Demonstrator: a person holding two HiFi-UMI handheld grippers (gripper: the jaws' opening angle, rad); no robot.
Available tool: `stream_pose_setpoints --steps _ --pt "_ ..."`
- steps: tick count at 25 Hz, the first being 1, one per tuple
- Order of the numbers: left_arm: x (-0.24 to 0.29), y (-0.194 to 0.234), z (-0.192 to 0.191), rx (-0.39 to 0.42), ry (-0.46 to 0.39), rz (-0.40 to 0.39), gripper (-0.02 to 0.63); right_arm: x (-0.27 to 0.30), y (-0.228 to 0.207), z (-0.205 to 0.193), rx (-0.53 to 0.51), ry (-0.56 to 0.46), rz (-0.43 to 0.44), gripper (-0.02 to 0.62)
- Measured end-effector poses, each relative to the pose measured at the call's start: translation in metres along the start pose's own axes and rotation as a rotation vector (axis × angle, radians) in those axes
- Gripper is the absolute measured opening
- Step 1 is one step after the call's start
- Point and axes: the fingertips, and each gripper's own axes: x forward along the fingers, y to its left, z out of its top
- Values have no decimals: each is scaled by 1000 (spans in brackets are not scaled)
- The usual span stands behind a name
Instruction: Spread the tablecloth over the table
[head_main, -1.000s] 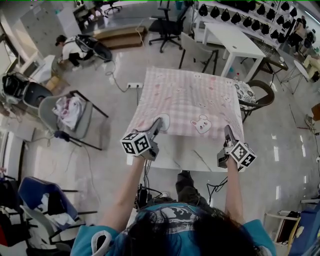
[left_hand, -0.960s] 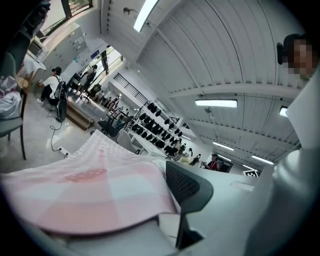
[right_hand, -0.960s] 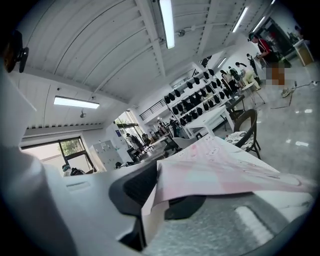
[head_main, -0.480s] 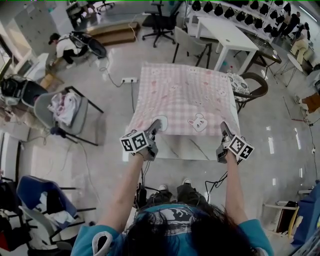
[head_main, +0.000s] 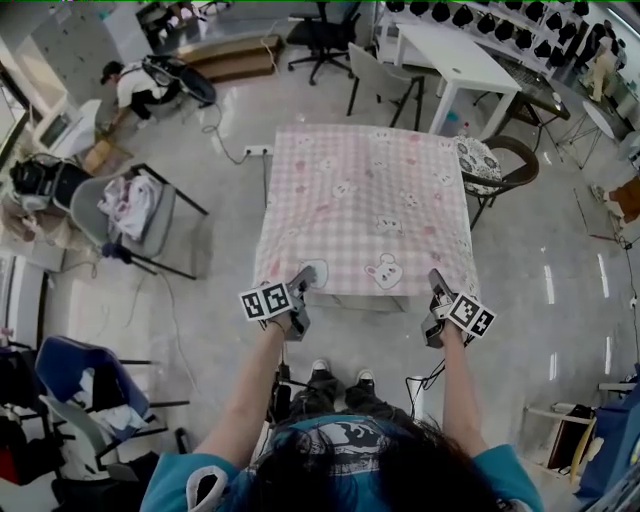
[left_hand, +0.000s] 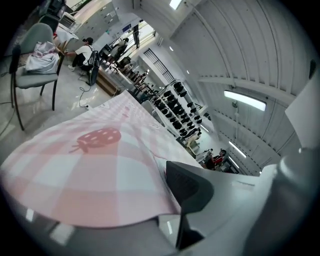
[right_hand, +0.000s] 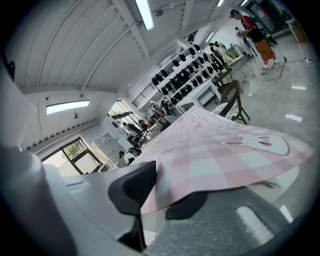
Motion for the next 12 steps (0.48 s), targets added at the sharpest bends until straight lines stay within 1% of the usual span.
stream_pose_setpoints --steps 4,7,10,12 --pt "0 16 -27 -22 26 45 72 -6 -22 -26 69 36 -3 54" --pt "-3 29 -40 -42 42 80 74 -6 -35 -46 121 69 -14 52" --pt "-4 39 -48 -7 71 144 78 -5 -48 -66 167 104 -40 52" --pt "-4 46 -54 31 99 198 86 -5 -56 -79 168 138 -64 52"
